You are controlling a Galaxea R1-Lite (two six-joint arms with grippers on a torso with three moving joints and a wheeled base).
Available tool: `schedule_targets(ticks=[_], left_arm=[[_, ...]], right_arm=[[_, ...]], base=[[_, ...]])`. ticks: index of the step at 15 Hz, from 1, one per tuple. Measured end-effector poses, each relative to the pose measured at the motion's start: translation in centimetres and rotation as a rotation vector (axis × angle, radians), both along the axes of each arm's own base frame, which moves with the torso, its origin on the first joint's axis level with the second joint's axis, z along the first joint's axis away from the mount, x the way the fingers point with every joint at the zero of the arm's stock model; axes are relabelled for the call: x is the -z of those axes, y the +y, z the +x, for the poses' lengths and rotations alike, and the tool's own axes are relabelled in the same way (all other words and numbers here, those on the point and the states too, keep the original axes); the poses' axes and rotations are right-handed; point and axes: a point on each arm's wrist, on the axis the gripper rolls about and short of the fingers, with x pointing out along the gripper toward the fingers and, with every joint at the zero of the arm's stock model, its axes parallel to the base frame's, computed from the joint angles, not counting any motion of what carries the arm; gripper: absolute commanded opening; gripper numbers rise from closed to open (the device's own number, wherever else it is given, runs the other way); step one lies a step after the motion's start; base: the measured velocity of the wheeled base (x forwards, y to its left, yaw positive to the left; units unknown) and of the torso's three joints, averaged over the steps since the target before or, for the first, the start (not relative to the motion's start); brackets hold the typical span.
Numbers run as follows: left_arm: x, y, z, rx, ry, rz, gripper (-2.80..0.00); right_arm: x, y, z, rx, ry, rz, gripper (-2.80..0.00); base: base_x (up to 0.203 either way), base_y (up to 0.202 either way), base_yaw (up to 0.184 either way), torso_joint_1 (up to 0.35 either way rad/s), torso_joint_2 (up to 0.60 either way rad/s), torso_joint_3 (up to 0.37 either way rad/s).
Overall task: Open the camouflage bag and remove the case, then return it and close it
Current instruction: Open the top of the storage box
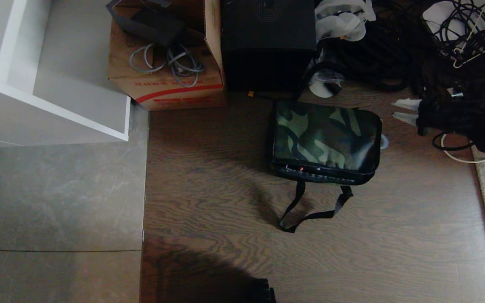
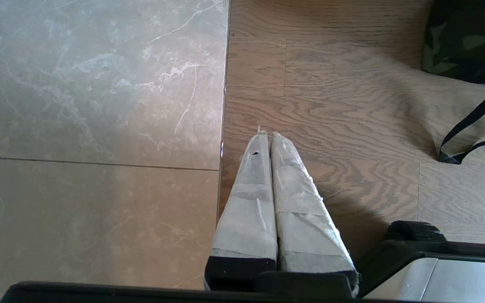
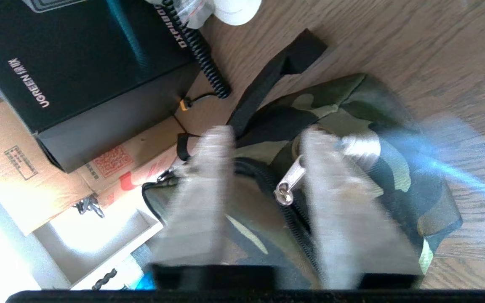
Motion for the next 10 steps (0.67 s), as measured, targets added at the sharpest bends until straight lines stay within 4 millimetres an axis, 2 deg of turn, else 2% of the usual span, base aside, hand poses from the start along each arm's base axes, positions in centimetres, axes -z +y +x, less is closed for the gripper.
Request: schedule_targets(ticks=[3,5,10], left_arm=[[0.0,0.0,0.0,0.000,0.000,0.000,-2.80],[0.0,0.0,0.0,0.001,0.000,0.000,-2.80],[0.0,0.0,0.0,0.000,0.000,0.000,-2.80]], right_arm=[[0.0,0.0,-0.5,-0.010,0.010,0.002,0.00],[0.9,0.1,-1.4,-0.054,0.039,-0.004,0.00],[6.2,1.4,-5.3,-0.192,0.121,-0.142,0.00]], base=[[0.000,0.000,0.000,0.000,0.00,0.000],[0.000,0.000,0.000,0.000,0.00,0.000],[0.000,0.000,0.000,0.000,0.00,0.000]])
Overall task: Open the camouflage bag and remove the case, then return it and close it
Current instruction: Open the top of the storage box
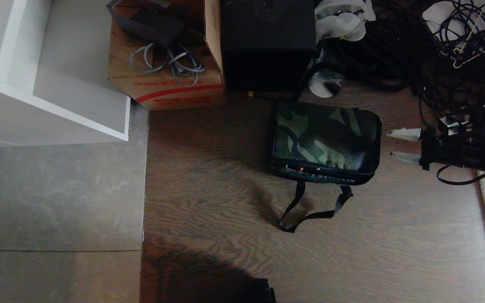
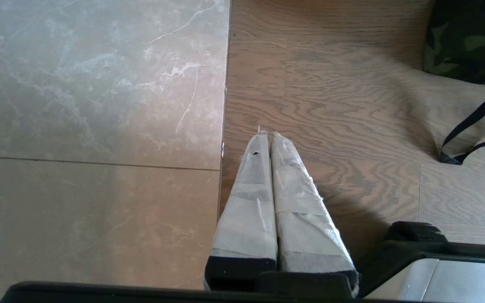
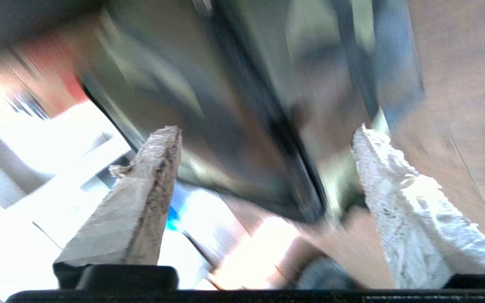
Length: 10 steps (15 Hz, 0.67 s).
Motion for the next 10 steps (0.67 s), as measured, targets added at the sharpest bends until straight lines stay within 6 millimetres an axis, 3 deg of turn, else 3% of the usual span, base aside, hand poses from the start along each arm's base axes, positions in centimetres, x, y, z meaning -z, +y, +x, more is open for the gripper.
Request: schedule_targets(ticks=[4,10], left_arm=[[0.0,0.0,0.0,0.001,0.000,0.000,-2.80],[0.0,0.0,0.0,0.001,0.000,0.000,-2.80]], right_arm=[[1.5,2.5,-1.3,-0.073,0.017,-0.041,0.00],[2.8,5.4,-0.4,-0.110,0.023,-0.056,0.00]], base=[[0.000,0.000,0.000,0.000,0.00,0.000],[0.000,0.000,0.000,0.000,0.00,0.000]])
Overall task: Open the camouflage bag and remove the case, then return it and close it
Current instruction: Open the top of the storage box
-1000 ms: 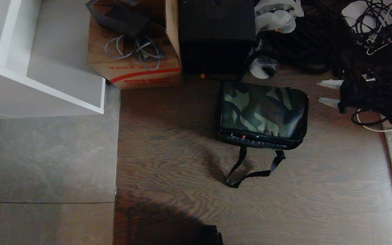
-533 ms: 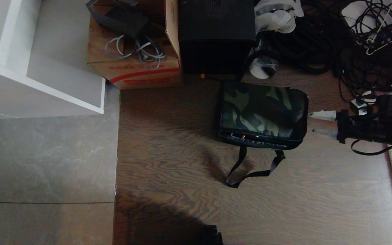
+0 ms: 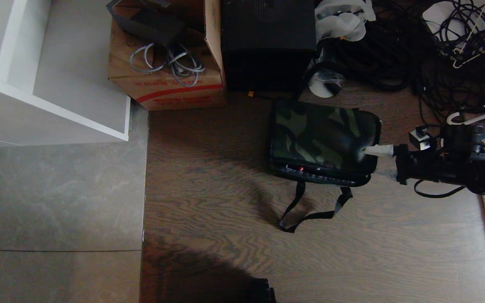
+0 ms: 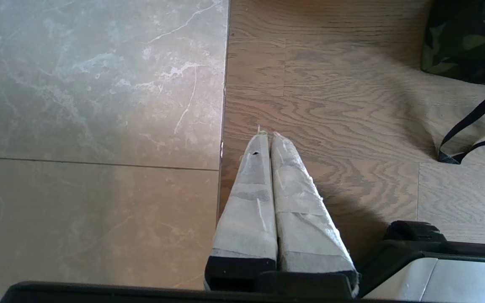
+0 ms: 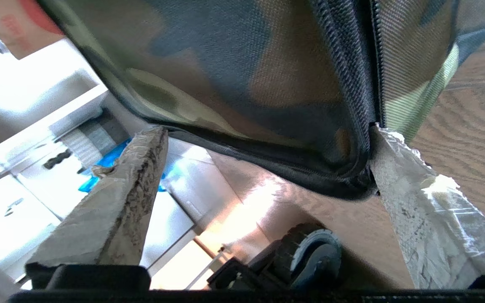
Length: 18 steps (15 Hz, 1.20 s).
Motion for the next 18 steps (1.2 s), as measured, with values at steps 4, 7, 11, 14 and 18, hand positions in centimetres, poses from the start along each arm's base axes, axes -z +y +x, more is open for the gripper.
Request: schedule_targets(ticks=[4,7,11,14,18], left_arm=[[0.0,0.0,0.0,-0.001,0.000,0.000,-2.80],[0.0,0.0,0.0,0.000,0.000,0.000,-2.80],[0.0,0.0,0.0,0.000,0.000,-0.001,-2.80],[0.0,0.0,0.0,0.000,0.000,0.000,-2.80],[0.0,0.0,0.0,-0.001,0.000,0.000,-2.80]], right_arm=[[0.8,0.3,1.0,0.024,-0.024,-0.021,0.00],[1.3,0.3,1.2,0.052,-0.021,-0.028,0.00],[0.0,0.6,1.2,0.080,0.030,0.067,0.00],[-1.7,1.2,1.1,0.095,0.071,0.158,0.00],[-2.4,1.8,0.9,0.094,0.057,0.156,0.00]], base=[[0.000,0.000,0.000,0.000,0.00,0.000],[0.000,0.000,0.000,0.000,0.00,0.000],[0.000,0.000,0.000,0.000,0.00,0.000],[0.000,0.000,0.000,0.000,0.00,0.000],[0.000,0.000,0.000,0.000,0.00,0.000]])
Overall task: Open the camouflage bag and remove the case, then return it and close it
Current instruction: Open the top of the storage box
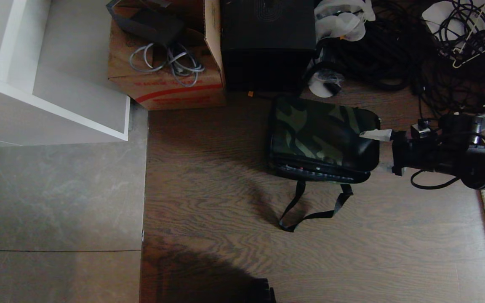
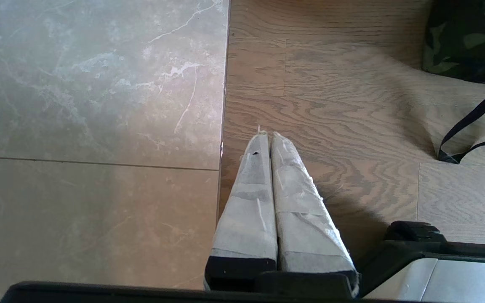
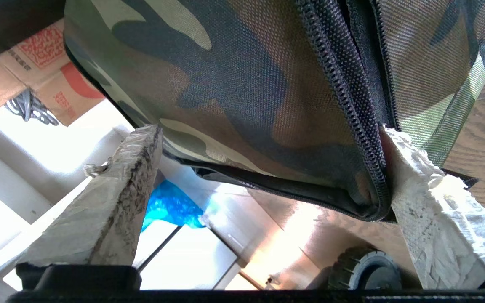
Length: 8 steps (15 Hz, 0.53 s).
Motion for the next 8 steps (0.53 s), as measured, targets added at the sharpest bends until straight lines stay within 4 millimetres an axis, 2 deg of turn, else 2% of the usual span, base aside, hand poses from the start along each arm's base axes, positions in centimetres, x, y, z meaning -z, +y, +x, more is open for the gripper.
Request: schedule_targets(ticks=[1,8], left_arm=[[0.00,0.00,0.00,0.001,0.000,0.000,-2.80],[0.00,0.00,0.00,0.000,0.000,0.000,-2.80]], right_arm=[[-0.09,0.03,0.00,0.011,0.000,0.000,-2.80],[-0.92,-0.12,0.19,0.025,-0.011,0.017,-2.80]], base=[[0.000,0.000,0.000,0.000,0.00,0.000],[0.000,0.000,0.000,0.000,0.00,0.000]])
